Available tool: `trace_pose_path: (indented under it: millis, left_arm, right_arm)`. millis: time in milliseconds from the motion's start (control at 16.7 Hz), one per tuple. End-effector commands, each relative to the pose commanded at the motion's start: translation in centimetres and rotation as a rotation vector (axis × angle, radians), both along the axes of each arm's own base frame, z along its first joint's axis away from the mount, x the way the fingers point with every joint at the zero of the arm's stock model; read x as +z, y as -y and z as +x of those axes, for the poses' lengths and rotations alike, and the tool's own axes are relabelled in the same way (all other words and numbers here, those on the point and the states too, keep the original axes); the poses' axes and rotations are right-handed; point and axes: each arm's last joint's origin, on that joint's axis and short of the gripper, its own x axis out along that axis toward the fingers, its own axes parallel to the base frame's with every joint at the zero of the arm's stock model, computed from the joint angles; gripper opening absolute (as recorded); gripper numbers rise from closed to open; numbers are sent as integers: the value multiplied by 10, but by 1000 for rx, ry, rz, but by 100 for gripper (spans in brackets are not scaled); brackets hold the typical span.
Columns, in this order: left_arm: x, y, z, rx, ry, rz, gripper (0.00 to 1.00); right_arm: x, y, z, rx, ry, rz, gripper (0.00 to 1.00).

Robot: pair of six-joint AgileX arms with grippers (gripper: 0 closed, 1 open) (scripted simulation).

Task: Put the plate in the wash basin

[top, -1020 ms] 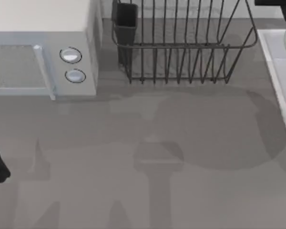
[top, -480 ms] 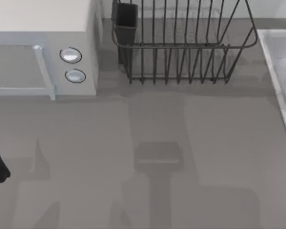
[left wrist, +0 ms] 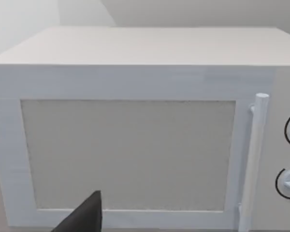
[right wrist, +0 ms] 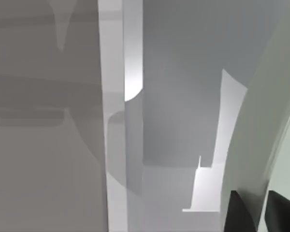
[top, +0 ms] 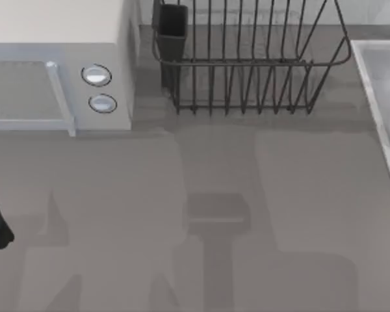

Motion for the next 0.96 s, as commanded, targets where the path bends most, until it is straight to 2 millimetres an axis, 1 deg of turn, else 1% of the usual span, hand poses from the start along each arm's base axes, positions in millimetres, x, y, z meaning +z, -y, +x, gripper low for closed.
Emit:
trace_pose_path:
  millis: [600,660,960]
  left_arm:
    - [0,0,0,0,0,0,100]
    - [0,0,0,0,0,0,100]
    - [0,0,0,0,0,0,100]
  right_arm:
    - [0,0,0,0,0,0,98]
    - [0,0,0,0,0,0,100]
    - [0,0,0,0,0,0,100]
